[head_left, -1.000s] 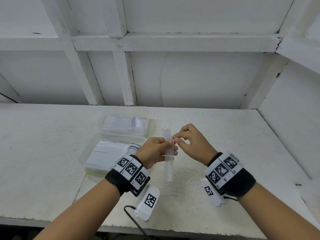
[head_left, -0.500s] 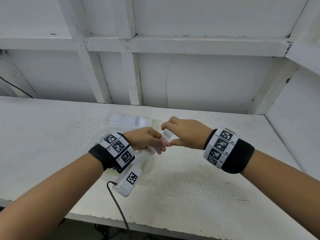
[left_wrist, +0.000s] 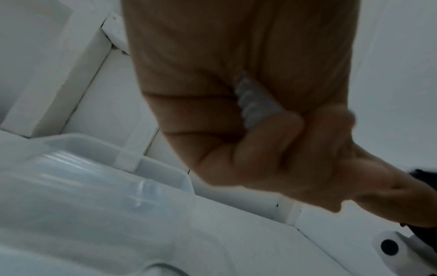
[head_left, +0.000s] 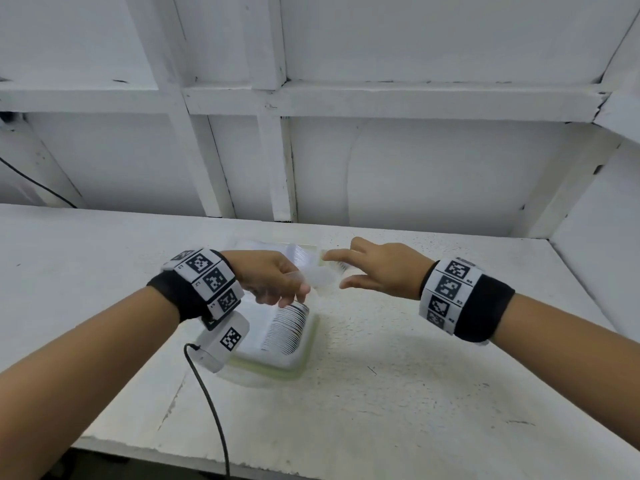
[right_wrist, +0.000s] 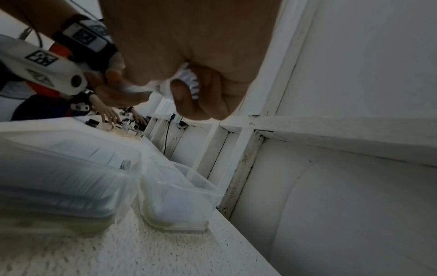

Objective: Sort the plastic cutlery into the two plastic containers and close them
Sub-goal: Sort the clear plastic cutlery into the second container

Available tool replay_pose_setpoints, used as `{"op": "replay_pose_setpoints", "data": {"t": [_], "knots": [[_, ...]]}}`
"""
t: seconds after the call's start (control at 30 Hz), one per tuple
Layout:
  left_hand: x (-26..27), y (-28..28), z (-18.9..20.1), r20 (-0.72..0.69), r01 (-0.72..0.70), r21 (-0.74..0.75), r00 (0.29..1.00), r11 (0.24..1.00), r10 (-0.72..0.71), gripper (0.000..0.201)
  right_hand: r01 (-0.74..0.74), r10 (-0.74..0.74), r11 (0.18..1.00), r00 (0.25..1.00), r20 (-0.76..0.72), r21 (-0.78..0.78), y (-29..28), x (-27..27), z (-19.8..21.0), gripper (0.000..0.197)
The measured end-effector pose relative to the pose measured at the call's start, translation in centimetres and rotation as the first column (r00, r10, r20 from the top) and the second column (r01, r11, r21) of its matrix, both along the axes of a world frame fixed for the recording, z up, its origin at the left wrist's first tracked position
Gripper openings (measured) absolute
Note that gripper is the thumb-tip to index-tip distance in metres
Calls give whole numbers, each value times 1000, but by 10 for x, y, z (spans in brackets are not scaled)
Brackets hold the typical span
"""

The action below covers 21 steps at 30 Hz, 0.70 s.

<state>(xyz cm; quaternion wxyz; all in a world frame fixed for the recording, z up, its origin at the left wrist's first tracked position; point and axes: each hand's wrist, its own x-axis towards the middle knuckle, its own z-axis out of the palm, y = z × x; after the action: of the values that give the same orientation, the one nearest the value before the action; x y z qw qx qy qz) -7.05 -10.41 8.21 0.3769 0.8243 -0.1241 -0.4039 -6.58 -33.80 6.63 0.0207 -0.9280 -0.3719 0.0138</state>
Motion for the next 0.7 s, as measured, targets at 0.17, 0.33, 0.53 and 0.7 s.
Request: {"op": "replay_pose_setpoints", "data": {"t": [0.17,0.33,0.53,0.7], "knots": [[24,18,12,67,11,11,998,1000,-12,20,-3,3,997,1000,-8,73,18,19,12,44],[48,39,20,153,-6,46,988,999,-2,18,-39,51,985,996,-68,165,43,39,8,41],[87,76,12,324,-319,-68,889,945,323,50,78,-51,972,991,-125,221,63,85,-9,41],[118,114,-16,419,-509,-13,779,860,467,44,229,-177,952,953,-245,205,74,124,-24,40]]}}
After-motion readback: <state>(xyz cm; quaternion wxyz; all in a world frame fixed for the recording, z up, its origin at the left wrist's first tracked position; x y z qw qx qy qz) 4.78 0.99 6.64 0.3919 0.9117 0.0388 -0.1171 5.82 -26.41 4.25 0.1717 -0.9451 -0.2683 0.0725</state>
